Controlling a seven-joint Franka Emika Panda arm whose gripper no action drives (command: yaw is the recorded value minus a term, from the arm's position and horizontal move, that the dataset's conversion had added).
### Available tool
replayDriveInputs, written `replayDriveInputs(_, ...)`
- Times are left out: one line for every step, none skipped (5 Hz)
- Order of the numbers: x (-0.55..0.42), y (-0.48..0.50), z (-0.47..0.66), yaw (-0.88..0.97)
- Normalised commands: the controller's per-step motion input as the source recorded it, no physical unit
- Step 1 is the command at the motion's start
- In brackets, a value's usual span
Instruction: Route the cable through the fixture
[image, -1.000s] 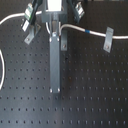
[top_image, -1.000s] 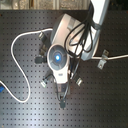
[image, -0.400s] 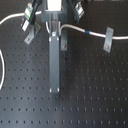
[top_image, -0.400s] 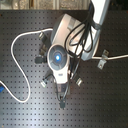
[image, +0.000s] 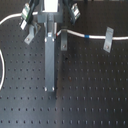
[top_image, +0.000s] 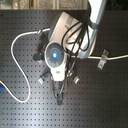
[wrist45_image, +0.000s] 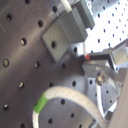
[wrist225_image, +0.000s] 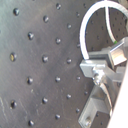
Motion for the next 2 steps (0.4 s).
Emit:
replayDriveInputs(-0.278, 0.015, 0.27, 0.04)
replayDriveInputs(-0.129, -0.003, 0.07, 0.00)
